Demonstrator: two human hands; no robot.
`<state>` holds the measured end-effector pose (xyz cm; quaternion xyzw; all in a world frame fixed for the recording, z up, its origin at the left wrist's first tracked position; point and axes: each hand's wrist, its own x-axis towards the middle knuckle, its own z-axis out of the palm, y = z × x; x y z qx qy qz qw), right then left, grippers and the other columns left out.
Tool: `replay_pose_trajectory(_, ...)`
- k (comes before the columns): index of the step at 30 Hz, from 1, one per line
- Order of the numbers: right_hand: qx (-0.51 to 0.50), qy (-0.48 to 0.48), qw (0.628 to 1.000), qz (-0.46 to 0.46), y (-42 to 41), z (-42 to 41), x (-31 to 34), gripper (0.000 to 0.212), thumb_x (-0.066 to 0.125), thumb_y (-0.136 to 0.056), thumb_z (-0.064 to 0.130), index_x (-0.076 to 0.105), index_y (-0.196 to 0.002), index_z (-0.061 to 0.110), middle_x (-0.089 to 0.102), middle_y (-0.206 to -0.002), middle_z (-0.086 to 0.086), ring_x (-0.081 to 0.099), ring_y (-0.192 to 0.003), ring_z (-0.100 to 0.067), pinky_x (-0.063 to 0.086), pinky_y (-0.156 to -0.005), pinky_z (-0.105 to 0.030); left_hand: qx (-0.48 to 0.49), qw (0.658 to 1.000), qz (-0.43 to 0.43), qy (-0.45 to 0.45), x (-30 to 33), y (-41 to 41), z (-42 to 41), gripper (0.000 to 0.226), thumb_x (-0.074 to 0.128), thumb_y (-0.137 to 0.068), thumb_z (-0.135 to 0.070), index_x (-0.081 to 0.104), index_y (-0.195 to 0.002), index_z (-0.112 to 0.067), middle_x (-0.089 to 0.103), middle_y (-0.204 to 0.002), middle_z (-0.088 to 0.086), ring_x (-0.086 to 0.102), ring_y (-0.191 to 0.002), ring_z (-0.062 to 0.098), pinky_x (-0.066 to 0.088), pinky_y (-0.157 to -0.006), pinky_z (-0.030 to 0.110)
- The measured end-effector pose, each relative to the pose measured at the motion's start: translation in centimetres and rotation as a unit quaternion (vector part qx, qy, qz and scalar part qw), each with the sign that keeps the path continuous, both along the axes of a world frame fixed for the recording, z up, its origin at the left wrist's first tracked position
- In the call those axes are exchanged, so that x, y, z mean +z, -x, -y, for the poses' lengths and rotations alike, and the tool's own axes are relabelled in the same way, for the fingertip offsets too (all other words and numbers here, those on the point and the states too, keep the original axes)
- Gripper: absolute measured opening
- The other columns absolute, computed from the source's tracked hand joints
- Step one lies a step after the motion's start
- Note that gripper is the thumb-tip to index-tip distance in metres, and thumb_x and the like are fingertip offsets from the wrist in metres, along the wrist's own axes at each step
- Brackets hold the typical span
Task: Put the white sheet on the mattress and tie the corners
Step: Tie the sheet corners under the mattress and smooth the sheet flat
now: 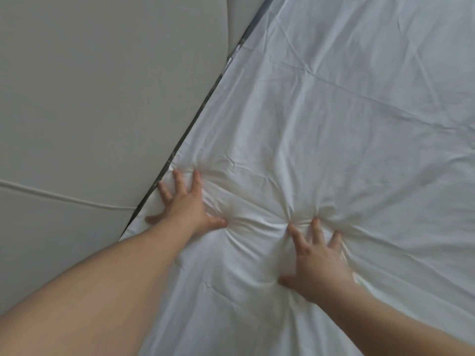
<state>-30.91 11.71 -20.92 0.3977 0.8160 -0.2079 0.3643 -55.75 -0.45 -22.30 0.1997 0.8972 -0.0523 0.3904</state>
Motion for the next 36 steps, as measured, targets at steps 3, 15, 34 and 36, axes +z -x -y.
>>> replay_pose_trajectory(3,0.018,-0.028,0.999,-0.020,4.4,-4.6,2.3,0.111,0.062,-0.062,0.090,0.019,-0.153,0.044,0.016,-0.158,-0.002,0.026,-0.143,-0.043,0.037,-0.106,-0.069,-0.005,1.000,-0.003,-0.003,-0.8,0.4,0.1,0.158,0.083,-0.047,-0.083,-0.028,-0.153,-0.048,-0.048,-0.156,-0.008,-0.033,-0.149,0.042,0.023,-0.099,0.089)
replay_pose_trajectory(15,-0.087,-0.058,0.990,-0.095,9.4,-14.0,-2.6,0.133,0.085,-0.054,0.073,-0.001,-0.154,0.057,-0.019,-0.168,0.010,-0.013,-0.151,-0.052,0.020,-0.118,-0.070,-0.056,0.994,-0.050,0.084,0.9,2.0,-7.8,0.135,0.068,-0.067,-0.077,-0.009,-0.163,-0.020,-0.020,-0.168,0.018,-0.011,-0.153,0.051,0.024,-0.114,0.075)
replay_pose_trajectory(34,-0.080,-0.061,0.992,-0.075,10.5,-15.0,-3.7,0.134,0.086,-0.056,0.072,-0.004,-0.154,0.056,-0.024,-0.167,0.003,-0.017,-0.149,-0.054,0.010,-0.122,-0.062,-0.064,0.993,-0.103,-0.001,-2.7,5.7,-16.4,0.155,0.058,-0.054,-0.101,-0.025,-0.160,-0.024,-0.023,-0.166,0.025,-0.022,-0.146,0.061,-0.003,-0.122,0.066)
replay_pose_trajectory(36,-0.073,-0.065,0.993,-0.067,10.6,-15.0,-3.5,0.136,0.086,-0.055,0.073,-0.004,-0.156,0.053,-0.023,-0.168,0.000,-0.016,-0.149,-0.055,0.007,-0.123,-0.058,-0.066,0.993,-0.102,-0.009,-1.9,5.4,-16.3,0.152,0.059,-0.058,-0.099,-0.024,-0.160,-0.023,-0.023,-0.166,0.025,-0.021,-0.146,0.061,-0.002,-0.122,0.067)
